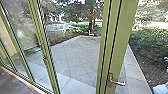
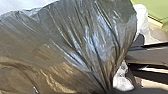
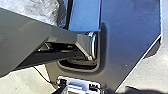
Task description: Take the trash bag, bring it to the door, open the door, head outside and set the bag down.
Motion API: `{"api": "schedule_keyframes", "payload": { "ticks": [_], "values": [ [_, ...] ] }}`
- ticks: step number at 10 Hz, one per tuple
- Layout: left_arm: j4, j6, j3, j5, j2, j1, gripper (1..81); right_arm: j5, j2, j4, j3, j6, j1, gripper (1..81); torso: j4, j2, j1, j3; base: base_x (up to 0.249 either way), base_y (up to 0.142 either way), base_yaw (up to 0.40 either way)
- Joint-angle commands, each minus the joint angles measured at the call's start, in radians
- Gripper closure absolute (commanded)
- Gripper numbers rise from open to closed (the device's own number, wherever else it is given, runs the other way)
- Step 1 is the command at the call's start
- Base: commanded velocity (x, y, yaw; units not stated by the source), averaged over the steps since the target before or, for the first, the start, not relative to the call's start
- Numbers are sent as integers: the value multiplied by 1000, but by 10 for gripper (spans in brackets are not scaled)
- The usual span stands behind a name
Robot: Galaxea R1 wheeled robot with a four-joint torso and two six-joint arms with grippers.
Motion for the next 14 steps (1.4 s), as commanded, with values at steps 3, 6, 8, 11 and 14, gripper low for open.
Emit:
{"api": "schedule_keyframes", "payload": {
  "ticks": [3,6,8,11,14],
  "values": [
    [-5,-4,30,64,-24,-21,811,-49,-39,6,75,-2,18,10,0,0,0,0,0,0,0],
    [-5,-5,160,64,-96,-12,811,-49,-158,5,263,-1,14,10,0,0,0,0,0,0,0],
    [-4,-4,200,64,-119,-15,811,-51,-246,5,400,-2,14,10,0,0,0,0,0,0,0],
    [-2,-4,191,64,-110,-12,811,-14,-411,-3,651,-1,7,10,0,0,0,0,0,0,0],
    [-2,-4,167,64,-96,-12,811,14,-536,-11,837,-2,1,10,0,0,0,0,0,0,0]
  ]
}}
